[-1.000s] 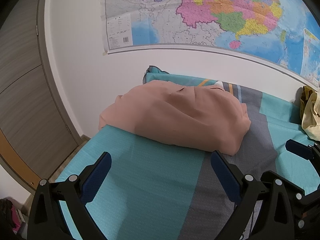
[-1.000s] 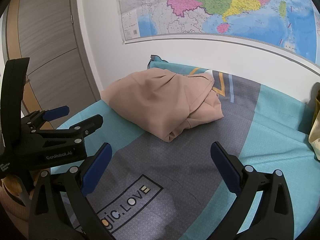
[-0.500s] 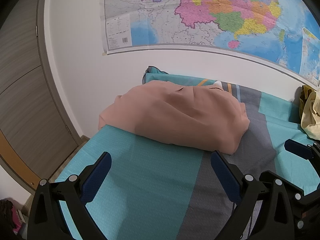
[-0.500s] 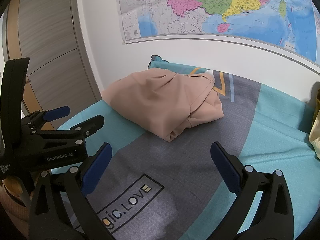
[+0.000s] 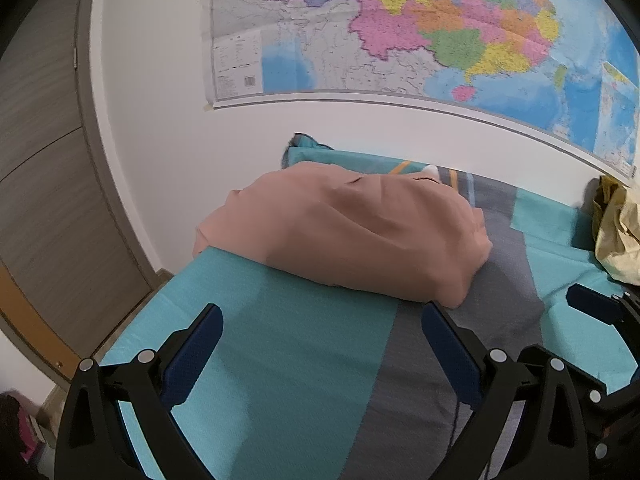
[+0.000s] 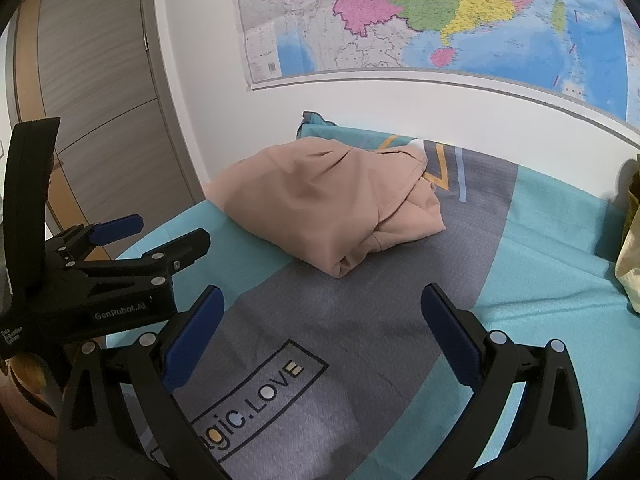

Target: Fold large clothes

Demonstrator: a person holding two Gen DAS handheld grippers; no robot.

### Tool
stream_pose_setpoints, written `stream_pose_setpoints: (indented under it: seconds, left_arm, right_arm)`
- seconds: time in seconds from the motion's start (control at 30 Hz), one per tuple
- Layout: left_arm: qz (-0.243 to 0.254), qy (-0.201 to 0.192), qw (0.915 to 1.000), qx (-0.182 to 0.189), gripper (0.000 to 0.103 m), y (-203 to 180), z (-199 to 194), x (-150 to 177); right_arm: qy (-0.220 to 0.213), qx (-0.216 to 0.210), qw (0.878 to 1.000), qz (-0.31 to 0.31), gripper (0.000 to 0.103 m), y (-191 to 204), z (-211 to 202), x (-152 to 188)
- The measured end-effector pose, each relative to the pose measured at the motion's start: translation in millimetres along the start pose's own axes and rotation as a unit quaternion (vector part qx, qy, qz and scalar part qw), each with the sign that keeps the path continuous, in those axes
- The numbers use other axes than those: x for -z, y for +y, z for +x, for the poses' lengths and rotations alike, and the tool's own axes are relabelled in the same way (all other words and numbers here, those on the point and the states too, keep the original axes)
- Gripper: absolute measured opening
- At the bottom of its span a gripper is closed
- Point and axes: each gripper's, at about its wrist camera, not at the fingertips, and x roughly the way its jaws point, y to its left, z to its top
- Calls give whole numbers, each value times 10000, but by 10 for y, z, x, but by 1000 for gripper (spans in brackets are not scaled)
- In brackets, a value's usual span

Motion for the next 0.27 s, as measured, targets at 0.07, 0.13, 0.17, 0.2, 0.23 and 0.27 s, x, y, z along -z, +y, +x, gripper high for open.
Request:
stream_pose_setpoints:
  seconds: [0.07, 0.13, 0.17, 0.2, 0.23, 0.27]
  left_arm:
    - [99, 22, 9999, 19, 96, -52, 5, 5]
    - [169, 23, 9998, 119, 96, -117, -1, 15]
    - [197, 17, 9997, 173, 96, -163, -7, 23]
    - [231, 18, 9994, 256, 96, -214, -12, 28]
    - [255, 25, 9991, 332, 96, -258, -16, 33]
    - [282, 67, 9984, 484, 96, -322, -15, 41]
  right_arm:
    - [-31, 42, 10000, 38, 97, -21, -41, 18]
    - [-40, 90, 9999, 89, 97, -64, -93, 41]
    - [-65, 146, 9998, 133, 97, -98, -138, 66]
    - [-80, 174, 9997, 182, 97, -137, -181, 92]
    - [-103, 229, 9993, 268, 97, -191, -239, 129]
    - [-110, 278, 9990, 325, 97, -239, -282, 156]
